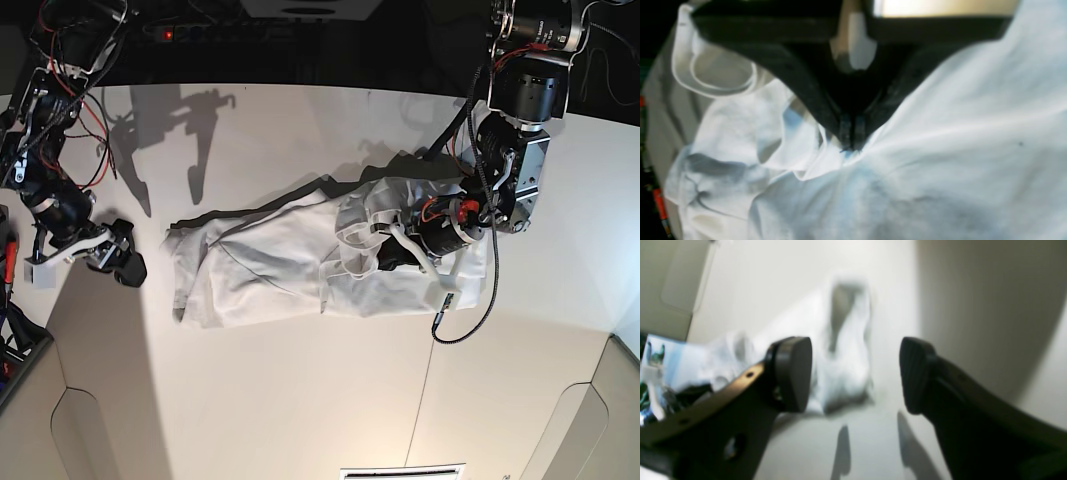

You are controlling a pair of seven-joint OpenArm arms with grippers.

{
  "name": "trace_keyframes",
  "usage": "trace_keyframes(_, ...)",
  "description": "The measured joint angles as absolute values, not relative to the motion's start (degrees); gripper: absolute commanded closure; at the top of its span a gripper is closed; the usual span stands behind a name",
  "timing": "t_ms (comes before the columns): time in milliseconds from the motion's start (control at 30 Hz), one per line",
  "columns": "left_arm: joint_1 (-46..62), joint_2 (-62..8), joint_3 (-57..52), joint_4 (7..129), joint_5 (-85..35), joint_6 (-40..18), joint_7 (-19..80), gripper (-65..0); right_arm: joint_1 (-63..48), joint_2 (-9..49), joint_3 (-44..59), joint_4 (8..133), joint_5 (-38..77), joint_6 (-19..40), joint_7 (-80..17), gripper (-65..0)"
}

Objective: Layout the t-shirt on the table in an organized manner, then fold the t-shirt properly
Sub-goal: 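Lower the folded end onto the shirt with the left gripper and press, then lift the other strip end with the right gripper and fold it over the shirt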

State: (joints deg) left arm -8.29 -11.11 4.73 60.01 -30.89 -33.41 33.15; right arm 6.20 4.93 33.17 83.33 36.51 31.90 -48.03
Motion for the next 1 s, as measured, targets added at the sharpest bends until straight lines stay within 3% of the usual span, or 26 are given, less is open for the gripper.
trace_keyframes(100,-7.84,-11.11,4.69,60.03,-31.11,-33.91,33.19,0.0,11.35,5.78,30.70,79.00,35.24,31.73,-48.25,-40.7)
trace_keyframes(400,-7.64,-11.11,4.64,60.03,-31.31,-34.20,33.19,0.0,23.35,6.09,28.21,47.29,34.02,31.46,-46.54,-40.8)
trace_keyframes(567,-7.62,-11.11,4.64,60.03,-31.29,-34.35,33.17,0.0,24.40,6.00,27.53,45.08,24.38,31.81,-40.14,-40.7)
trace_keyframes(867,-7.62,-11.11,4.64,60.03,-31.29,-34.35,33.19,0.0,22.02,6.02,19.55,45.15,28.77,31.97,-38.30,-39.8)
trace_keyframes(933,-7.62,-11.11,4.64,60.03,-31.29,-34.35,33.19,0.0,21.80,6.02,19.22,45.15,30.09,32.49,-38.61,-30.4)
trace_keyframes(1000,-7.64,-11.11,4.64,60.03,-31.48,-34.37,33.19,0.0,21.45,6.02,19.18,45.04,32.36,32.08,-40.38,-9.4)
